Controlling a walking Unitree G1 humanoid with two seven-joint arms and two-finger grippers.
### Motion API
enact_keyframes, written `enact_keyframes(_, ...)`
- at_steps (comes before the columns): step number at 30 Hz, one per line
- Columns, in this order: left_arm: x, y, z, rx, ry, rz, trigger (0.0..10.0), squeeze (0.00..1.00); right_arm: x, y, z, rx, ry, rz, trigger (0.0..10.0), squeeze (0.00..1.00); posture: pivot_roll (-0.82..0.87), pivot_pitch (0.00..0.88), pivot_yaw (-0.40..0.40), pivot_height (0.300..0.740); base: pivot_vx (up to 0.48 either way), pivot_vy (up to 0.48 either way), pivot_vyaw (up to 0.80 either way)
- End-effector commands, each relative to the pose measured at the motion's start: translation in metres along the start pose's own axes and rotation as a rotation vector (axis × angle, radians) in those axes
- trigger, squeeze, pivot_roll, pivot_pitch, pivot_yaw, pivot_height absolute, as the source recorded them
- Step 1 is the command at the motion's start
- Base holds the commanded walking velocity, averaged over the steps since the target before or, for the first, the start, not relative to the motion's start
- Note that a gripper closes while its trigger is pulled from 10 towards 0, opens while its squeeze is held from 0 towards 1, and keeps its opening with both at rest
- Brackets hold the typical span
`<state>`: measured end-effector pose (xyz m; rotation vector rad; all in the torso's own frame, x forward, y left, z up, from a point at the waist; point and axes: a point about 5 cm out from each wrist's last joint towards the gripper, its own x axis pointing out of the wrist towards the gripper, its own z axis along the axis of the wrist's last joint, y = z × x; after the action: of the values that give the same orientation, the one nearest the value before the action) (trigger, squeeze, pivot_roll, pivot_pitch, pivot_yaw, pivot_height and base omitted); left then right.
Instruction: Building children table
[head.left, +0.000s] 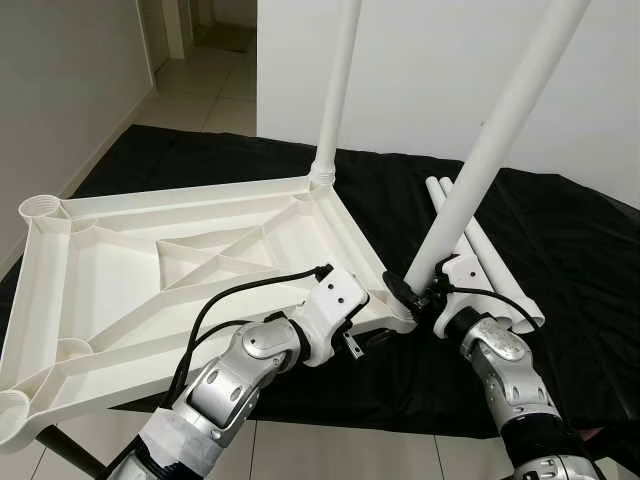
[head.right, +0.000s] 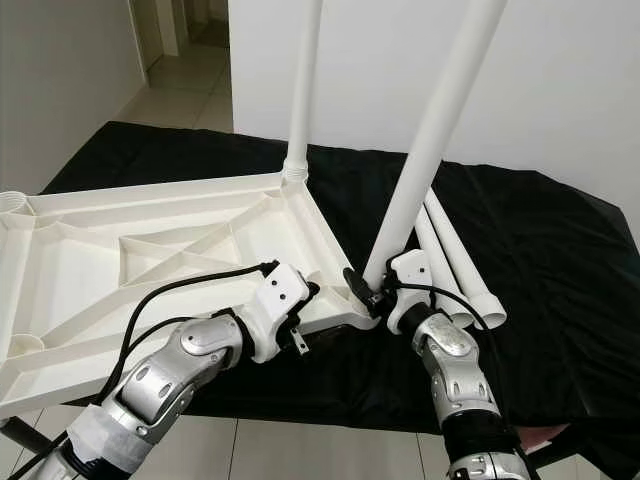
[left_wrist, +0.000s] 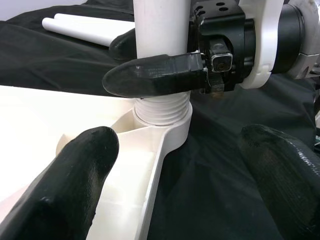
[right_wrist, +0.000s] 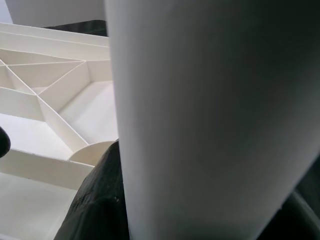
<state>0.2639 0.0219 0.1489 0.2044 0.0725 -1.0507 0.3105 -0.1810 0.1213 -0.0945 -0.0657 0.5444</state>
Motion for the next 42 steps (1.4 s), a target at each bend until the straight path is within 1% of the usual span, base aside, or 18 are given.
enact_keyframes(1,0.001,0.001,0.004,0.019,-0.019,0.008,10.0,0.00,-0.005,0.002,-0.010,0.022,0.031,0.003,0.0,0.00,-0.03,0.000,-0.073,0.740,0.000,0.000,0.00)
enact_keyframes(6,0.001,0.002,0.005,0.023,-0.025,0.008,10.0,0.00,-0.008,0.004,-0.014,0.049,0.032,-0.006,0.0,0.00,-0.03,0.000,-0.071,0.740,0.000,0.000,0.00)
enact_keyframes(7,0.001,0.002,0.006,0.027,-0.028,0.006,10.0,0.00,-0.011,0.008,-0.019,0.073,0.034,-0.028,3.2,0.00,-0.03,0.000,-0.067,0.740,0.000,0.000,0.00)
enact_keyframes(9,0.001,0.002,0.006,0.027,-0.028,0.006,10.0,0.00,-0.011,0.008,-0.019,0.073,0.034,-0.028,3.2,0.00,-0.03,0.000,-0.067,0.740,0.000,0.000,0.00)
enact_keyframes(10,0.000,0.002,0.006,0.029,-0.029,0.005,10.0,0.00,-0.012,0.010,-0.021,0.084,0.034,-0.041,10.0,0.00,-0.03,0.000,-0.067,0.740,0.000,0.000,0.00)
enact_keyframes(13,0.000,0.003,0.007,0.032,-0.029,0.005,10.0,0.00,-0.014,0.012,-0.024,0.103,0.032,-0.058,10.0,0.00,-0.03,0.000,-0.065,0.740,0.000,0.000,0.00)
enact_keyframes(16,-0.002,0.005,0.009,0.045,-0.032,0.003,10.0,0.00,-0.017,0.019,-0.031,0.187,0.029,-0.159,10.0,0.00,-0.04,0.000,-0.058,0.740,0.000,0.000,0.00)
enact_keyframes(20,-0.002,0.006,0.010,0.048,-0.035,0.003,10.0,0.00,-0.018,0.023,-0.032,0.202,0.027,-0.183,10.0,0.00,-0.04,0.000,-0.056,0.740,0.000,0.000,0.00)
enact_keyframes(24,-0.002,0.006,0.011,0.048,-0.036,0.005,10.0,0.00,-0.018,0.024,-0.033,0.201,0.029,-0.204,10.0,0.00,-0.05,0.000,-0.055,0.740,0.000,0.000,0.00)
enact_keyframes(28,0.000,0.006,0.011,0.047,-0.042,0.008,10.0,0.00,-0.020,0.022,-0.033,0.177,0.073,-0.359,10.0,0.00,-0.06,0.000,-0.066,0.740,0.000,0.000,0.00)
enact_keyframes(31,0.000,0.006,0.011,0.047,-0.042,0.008,10.0,0.00,-0.020,0.022,-0.033,0.177,0.073,-0.359,10.0,0.00,-0.06,0.000,-0.066,0.740,0.000,0.000,0.00)
enact_keyframes(32,0.001,0.006,0.011,0.047,-0.044,0.010,10.0,0.00,-0.021,0.022,-0.033,0.163,0.095,-0.412,10.0,0.00,-0.06,0.000,-0.067,0.740,0.000,0.000,0.00)
enact_keyframes(33,0.001,0.007,0.012,0.046,-0.046,0.014,10.0,0.00,-0.024,0.025,-0.036,0.163,0.116,-0.507,10.0,0.00,-0.06,0.000,-0.070,0.740,0.000,0.000,0.00)
enact_keyframes(36,0.001,0.007,0.012,0.046,-0.046,0.014,10.0,0.00,-0.024,0.025,-0.036,0.163,0.116,-0.507,10.0,0.00,-0.06,0.000,-0.070,0.740,0.000,0.000,0.00)
enact_keyframes(37,0.002,0.008,0.012,0.046,-0.048,0.017,10.0,0.00,-0.026,0.029,-0.038,0.182,0.132,-0.584,10.0,0.00,-0.06,0.000,-0.072,0.740,0.000,0.000,0.00)
enact_keyframes(38,0.002,0.008,0.012,0.046,-0.048,0.017,10.0,0.00,-0.026,0.029,-0.038,0.182,0.132,-0.584,10.0,0.00,-0.06,0.000,-0.072,0.740,0.000,0.000,0.00)
enact_keyframes(40,0.002,0.009,0.011,0.048,-0.049,0.020,10.0,0.00,-0.028,0.040,-0.039,0.222,0.145,-0.695,10.0,0.00,-0.07,0.000,-0.078,0.740,0.000,0.000,0.00)
enact_keyframes(42,0.002,0.010,0.010,0.048,-0.049,0.021,10.0,0.00,-0.026,0.044,-0.039,0.243,0.141,-0.702,10.0,0.00,-0.07,0.000,-0.077,0.740,0.000,0.000,0.00)
